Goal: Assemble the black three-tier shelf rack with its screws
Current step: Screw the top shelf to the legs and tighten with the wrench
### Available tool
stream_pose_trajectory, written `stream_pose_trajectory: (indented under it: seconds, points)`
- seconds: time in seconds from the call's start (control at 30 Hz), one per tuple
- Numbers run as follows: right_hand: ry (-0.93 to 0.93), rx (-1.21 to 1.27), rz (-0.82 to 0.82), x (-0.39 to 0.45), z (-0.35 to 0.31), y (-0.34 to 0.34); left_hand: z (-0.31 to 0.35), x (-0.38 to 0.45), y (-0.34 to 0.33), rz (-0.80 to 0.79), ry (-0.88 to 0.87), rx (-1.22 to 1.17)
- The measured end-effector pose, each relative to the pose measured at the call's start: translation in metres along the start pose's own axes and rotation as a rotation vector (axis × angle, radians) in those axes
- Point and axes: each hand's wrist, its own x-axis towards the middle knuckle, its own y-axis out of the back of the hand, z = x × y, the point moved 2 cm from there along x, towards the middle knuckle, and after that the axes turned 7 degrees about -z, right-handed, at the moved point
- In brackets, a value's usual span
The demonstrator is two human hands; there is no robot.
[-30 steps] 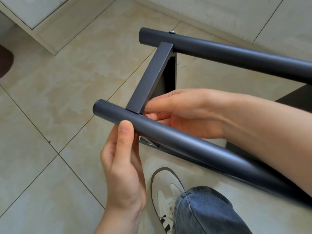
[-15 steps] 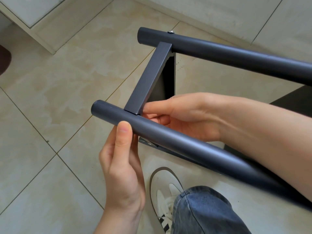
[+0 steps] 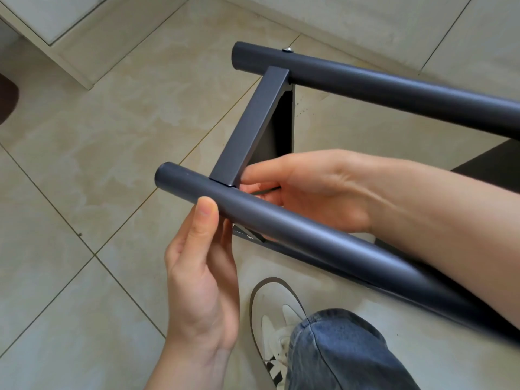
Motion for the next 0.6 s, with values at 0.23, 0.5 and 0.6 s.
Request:
stream_pose_trajectory:
  seconds: [0.23, 0.5, 0.6]
  points:
    - [-0.039, 0.067, -0.036, -0.0076, -0.0057, 0.0041, 0.0007, 0.0017, -0.002, -0.016, -0.021, 0.008]
    - [-0.038, -0.078, -0.006, 0.0024, 0.0031, -0.0002, 0.0, 0.0005, -0.0009, -0.002, -0.024, -0.001]
    - [-0.042, -0.037, -0.013, 0.0003, 0.0009, 0.0039, 0.0003, 0.0004, -0.0007, 0.015, -0.021, -0.014]
